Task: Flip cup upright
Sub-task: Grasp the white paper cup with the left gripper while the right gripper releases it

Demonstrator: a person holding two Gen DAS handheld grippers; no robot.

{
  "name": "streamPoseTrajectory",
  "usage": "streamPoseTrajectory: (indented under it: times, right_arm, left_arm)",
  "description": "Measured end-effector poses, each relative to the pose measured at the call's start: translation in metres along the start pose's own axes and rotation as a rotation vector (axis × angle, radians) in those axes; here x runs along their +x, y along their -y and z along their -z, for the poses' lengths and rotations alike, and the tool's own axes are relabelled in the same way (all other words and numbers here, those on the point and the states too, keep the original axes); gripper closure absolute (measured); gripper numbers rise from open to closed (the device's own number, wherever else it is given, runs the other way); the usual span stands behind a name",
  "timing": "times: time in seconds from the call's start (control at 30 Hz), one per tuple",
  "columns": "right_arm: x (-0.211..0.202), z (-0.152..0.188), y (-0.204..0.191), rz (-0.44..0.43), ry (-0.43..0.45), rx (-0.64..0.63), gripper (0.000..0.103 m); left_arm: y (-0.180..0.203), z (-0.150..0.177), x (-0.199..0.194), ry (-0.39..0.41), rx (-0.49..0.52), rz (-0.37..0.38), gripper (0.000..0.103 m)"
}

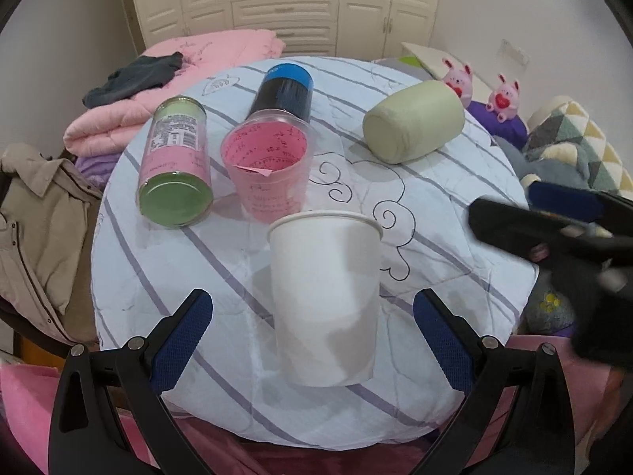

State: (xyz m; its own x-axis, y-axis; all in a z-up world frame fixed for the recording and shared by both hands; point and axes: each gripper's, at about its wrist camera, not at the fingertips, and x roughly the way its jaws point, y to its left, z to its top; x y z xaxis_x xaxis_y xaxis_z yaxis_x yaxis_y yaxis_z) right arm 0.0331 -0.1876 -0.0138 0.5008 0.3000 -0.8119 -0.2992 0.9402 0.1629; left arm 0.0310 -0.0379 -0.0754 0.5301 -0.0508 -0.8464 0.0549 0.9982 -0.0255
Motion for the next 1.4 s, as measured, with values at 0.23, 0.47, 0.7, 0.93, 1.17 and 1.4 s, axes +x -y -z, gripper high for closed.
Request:
streamPoseTrajectory:
  times: [0.23, 0.47, 0.7, 0.93, 1.17, 1.4]
  right_arm:
    - [-0.009, 0.004, 0.024, 0.039, 0.056, 0.047, 0.02]
    - [0.001, 0.014, 0.034, 0.021, 0.037, 0.064, 0.02]
    - [0.002, 0.019, 0.046, -0.018, 0.027, 0.109, 0.02]
    - [0.008, 0.018, 0.048, -0.023, 0.006, 0.119, 0.02]
    - [0.011, 0.017, 0.046, -0.027, -0.002, 0.106, 0.02]
    - [0.014, 0.017, 0.048, -0.033, -0.012, 0.117, 0.02]
  left_arm:
    - [0.008, -0.002, 0.007, -0.011, 0.005, -0.019, 0.0]
    - [0.014, -0.004, 0.02, -0.049, 0.003, -0.027, 0.0]
    - [0.016, -0.007, 0.027, -0.069, -0.003, -0.028, 0.0]
    - [0.012, -0.009, 0.029, -0.066, -0.021, -0.034, 0.0]
    - [0.01, -0.012, 0.034, -0.084, -0.025, -0.033, 0.0]
    - [0.011, -0.016, 0.037, -0.09, -0.031, -0.04, 0.0]
